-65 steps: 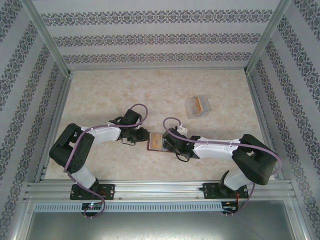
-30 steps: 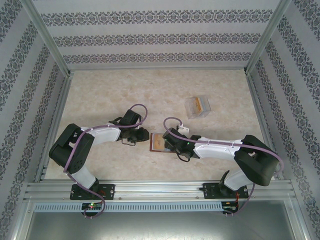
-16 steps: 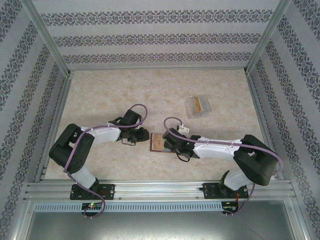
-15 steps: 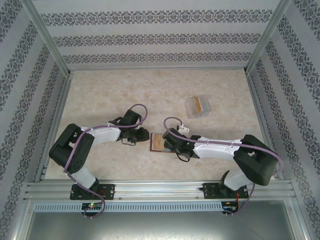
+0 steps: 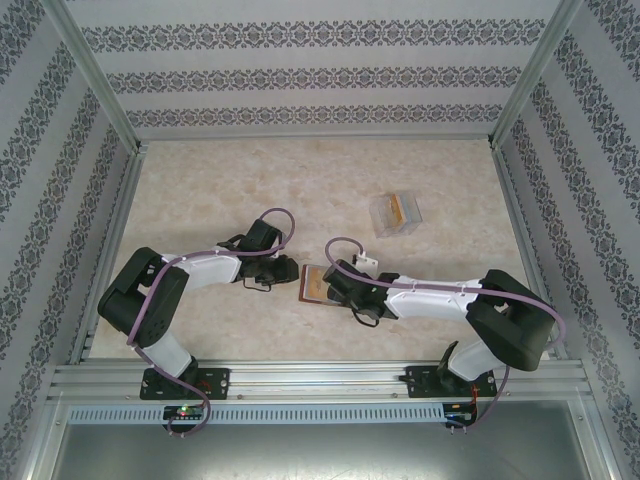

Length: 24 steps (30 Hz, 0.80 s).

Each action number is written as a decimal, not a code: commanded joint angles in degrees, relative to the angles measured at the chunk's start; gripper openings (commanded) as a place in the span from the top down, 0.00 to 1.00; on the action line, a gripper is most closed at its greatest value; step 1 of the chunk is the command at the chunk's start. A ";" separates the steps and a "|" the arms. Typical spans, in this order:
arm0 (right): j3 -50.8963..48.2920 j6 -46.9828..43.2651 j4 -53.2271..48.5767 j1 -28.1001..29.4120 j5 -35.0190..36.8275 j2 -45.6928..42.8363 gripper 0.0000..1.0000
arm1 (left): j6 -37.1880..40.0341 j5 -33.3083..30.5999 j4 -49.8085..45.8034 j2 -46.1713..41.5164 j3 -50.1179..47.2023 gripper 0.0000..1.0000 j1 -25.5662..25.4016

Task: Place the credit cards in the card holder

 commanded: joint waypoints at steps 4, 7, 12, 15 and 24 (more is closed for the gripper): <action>0.47 -0.34 -0.49 0.59 1.07 0.28 0.46 | -0.69 3.83 2.63 3.83 -2.41 0.68 -1.90; 0.18 -0.54 0.14 0.57 0.98 0.18 0.49 | -0.69 4.04 2.65 3.92 -2.51 0.68 -1.93; -0.07 -0.78 1.36 0.46 1.15 -0.02 0.54 | -0.62 4.00 2.61 3.74 -2.61 0.68 -1.90; 0.19 -1.24 1.80 0.43 1.07 0.15 0.57 | -0.63 4.04 2.64 3.74 -2.58 0.68 -1.91; -0.13 -1.64 4.26 0.08 0.10 0.69 0.61 | -0.57 3.95 2.71 3.83 -2.65 0.68 -1.91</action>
